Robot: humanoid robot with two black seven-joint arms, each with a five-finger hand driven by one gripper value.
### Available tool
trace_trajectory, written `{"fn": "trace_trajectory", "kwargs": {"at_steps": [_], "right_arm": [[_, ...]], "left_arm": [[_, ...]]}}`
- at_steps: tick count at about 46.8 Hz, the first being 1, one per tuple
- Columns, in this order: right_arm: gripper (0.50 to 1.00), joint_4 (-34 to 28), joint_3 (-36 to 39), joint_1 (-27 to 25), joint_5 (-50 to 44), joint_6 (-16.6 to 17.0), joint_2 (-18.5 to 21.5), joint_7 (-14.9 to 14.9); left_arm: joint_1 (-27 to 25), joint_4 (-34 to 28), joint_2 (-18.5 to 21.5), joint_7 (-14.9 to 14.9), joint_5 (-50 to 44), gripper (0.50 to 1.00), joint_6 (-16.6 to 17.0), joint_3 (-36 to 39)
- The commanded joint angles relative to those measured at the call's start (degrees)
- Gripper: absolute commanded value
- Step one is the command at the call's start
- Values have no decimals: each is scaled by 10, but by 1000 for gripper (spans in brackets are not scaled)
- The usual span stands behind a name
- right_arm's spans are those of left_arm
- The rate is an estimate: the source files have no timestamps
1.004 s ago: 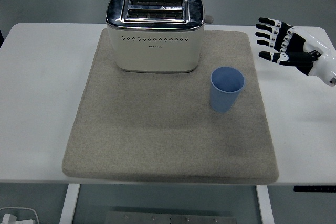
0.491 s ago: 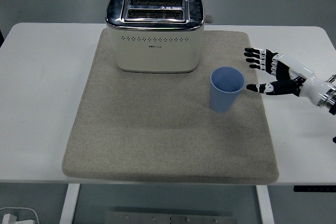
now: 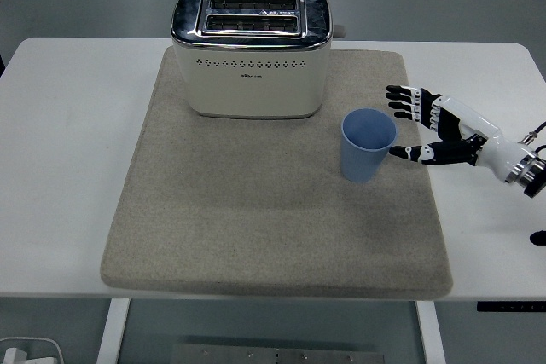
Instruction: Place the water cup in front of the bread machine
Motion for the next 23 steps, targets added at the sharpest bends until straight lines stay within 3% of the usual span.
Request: {"fn": "trace_trajectory", "kwargs": {"at_steps": [1,23], "right_arm": [[940,-1,0,-1,0,-1,1,0],[940,-1,0,-14,-3,-7,27,0]], "left_arm": [[1,0,0,0,0,1000,0,0],[1,0,0,0,0,1000,0,0]]}}
